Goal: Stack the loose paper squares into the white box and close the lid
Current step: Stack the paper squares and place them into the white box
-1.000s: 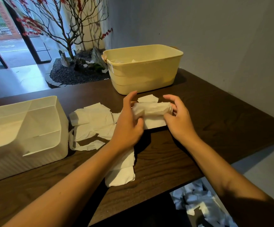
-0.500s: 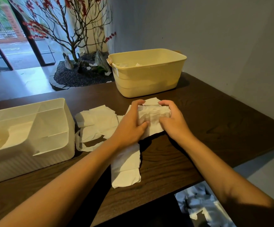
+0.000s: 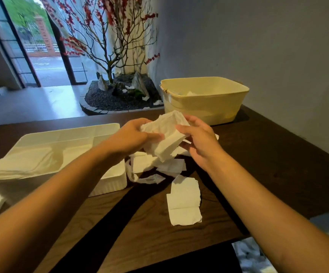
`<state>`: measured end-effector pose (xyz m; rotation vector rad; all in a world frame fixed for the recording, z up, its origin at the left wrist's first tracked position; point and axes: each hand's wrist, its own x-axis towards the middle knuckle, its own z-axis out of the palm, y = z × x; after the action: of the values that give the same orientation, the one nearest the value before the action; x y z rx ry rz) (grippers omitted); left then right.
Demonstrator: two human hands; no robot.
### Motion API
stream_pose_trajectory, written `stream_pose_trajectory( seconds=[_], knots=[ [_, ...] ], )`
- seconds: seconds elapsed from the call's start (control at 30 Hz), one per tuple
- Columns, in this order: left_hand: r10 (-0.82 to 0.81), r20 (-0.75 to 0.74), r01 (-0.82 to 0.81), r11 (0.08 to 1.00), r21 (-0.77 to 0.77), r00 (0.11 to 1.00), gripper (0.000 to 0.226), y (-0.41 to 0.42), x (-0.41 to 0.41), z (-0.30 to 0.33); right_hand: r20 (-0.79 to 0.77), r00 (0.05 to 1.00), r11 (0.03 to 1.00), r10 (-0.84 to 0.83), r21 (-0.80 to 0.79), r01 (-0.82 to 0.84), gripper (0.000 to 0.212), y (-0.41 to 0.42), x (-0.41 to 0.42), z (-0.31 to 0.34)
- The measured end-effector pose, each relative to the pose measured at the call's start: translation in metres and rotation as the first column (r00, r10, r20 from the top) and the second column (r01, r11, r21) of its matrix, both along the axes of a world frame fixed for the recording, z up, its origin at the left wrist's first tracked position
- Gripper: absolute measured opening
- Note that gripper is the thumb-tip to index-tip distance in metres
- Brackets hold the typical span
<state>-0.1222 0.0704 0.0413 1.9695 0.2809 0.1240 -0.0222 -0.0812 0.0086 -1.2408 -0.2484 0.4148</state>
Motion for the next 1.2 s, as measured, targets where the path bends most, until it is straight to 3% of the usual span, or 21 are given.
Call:
stream_pose_trajectory(
  seconds=[0.17, 0.3, 0.43, 0.53, 0.6, 0.8, 0.97, 1.07, 1.2],
  knots=[
    [0.083, -0.023, -0.084, 0.994, -0.072, 0.996, 0.006, 0.033, -0.042, 0.023, 0.002, 1.000, 0.999, 0.031, 0.010, -0.031, 0.031, 0.059, -0.022, 0.030],
    [0.208, 0.000, -0.203, 0.958, -0.203, 0.978, 0.006, 0.057, -0.066, 0.030, 0.013, 0.992, 0.986, 0.127, -0.108, -0.125, 0.038, 0.109, -0.045, 0.043],
    [0.341, -0.036, -0.341, 0.916, -0.211, 0.939, 0.026, 0.080, -0.085, 0.028, 0.129, 0.974, 0.962, 0.186, -0.226, -0.153, 0.048, 0.148, -0.068, 0.052],
    [0.450, -0.056, -0.453, 0.873, -0.180, 0.891, 0.014, 0.096, -0.097, 0.031, 0.256, 0.940, 0.934, 0.227, -0.332, -0.135, 0.055, 0.165, -0.075, 0.056],
    [0.498, -0.073, -0.503, 0.848, -0.165, 0.864, 0.015, 0.107, -0.105, 0.032, 0.260, 0.933, 0.928, 0.250, -0.338, -0.155, 0.058, 0.175, -0.075, 0.057],
    [0.447, -0.164, -0.474, 0.855, -0.209, 0.879, 0.031, 0.133, -0.115, 0.024, 0.167, 0.932, 0.897, 0.322, -0.370, -0.243, 0.059, 0.194, -0.072, 0.046],
    [0.348, -0.226, -0.405, 0.862, -0.305, 0.910, 0.014, 0.135, -0.112, 0.021, 0.208, 0.925, 0.868, 0.319, -0.457, -0.196, 0.055, 0.191, -0.068, 0.041],
    [0.393, -0.207, -0.443, 0.824, -0.352, 0.896, 0.015, 0.139, -0.108, 0.021, 0.229, 0.914, 0.842, 0.335, -0.509, -0.181, 0.058, 0.187, -0.063, 0.039],
    [0.418, -0.200, -0.461, 0.839, -0.289, 0.886, 0.010, 0.143, -0.097, 0.017, 0.242, 0.883, 0.798, 0.402, -0.566, -0.208, 0.059, 0.182, -0.065, 0.032]
  ],
)
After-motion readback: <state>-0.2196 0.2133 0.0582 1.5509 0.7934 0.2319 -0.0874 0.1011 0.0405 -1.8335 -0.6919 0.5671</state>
